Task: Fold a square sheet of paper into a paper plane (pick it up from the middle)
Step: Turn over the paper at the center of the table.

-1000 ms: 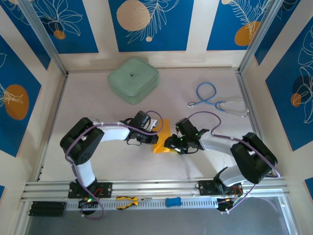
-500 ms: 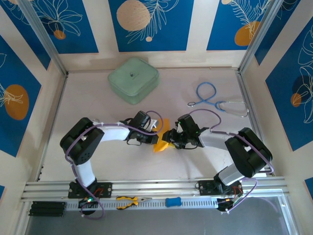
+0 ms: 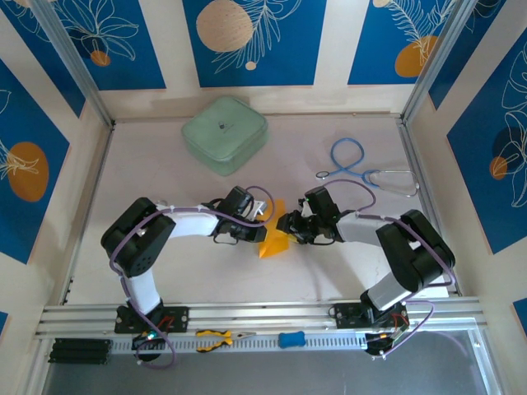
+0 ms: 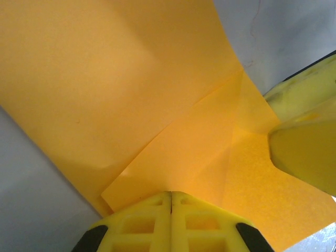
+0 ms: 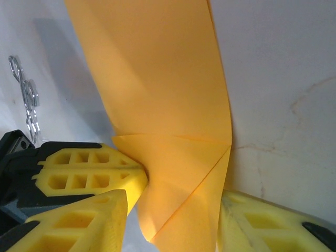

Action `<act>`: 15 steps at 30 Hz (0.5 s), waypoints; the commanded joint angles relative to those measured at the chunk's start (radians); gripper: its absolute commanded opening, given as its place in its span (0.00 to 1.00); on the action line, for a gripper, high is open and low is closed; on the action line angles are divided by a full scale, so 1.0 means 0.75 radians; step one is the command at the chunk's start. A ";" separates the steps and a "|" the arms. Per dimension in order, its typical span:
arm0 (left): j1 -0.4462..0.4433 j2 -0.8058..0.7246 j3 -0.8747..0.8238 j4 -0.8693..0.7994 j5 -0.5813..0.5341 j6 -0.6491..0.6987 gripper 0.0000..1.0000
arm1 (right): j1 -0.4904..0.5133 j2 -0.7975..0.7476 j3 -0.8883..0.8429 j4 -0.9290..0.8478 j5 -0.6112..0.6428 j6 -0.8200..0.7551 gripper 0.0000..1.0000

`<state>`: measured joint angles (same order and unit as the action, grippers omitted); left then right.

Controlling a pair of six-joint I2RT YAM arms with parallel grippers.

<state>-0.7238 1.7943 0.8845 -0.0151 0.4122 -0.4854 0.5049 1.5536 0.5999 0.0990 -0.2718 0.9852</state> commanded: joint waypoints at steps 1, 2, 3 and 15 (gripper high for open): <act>0.004 -0.006 -0.038 -0.051 -0.001 -0.009 0.01 | -0.013 0.019 0.011 0.026 -0.033 -0.011 0.47; 0.005 -0.005 -0.038 -0.051 -0.003 -0.009 0.01 | -0.017 0.020 0.008 0.030 -0.033 -0.008 0.47; 0.004 -0.005 -0.038 -0.051 -0.004 -0.009 0.01 | -0.016 0.022 0.010 0.029 -0.029 -0.007 0.47; 0.004 -0.016 -0.033 -0.037 0.004 -0.021 0.01 | -0.044 0.077 -0.012 0.119 -0.052 -0.012 0.36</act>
<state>-0.7238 1.7939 0.8841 -0.0120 0.4145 -0.4927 0.4774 1.5948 0.5995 0.1669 -0.2813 0.9855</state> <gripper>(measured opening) 0.064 0.364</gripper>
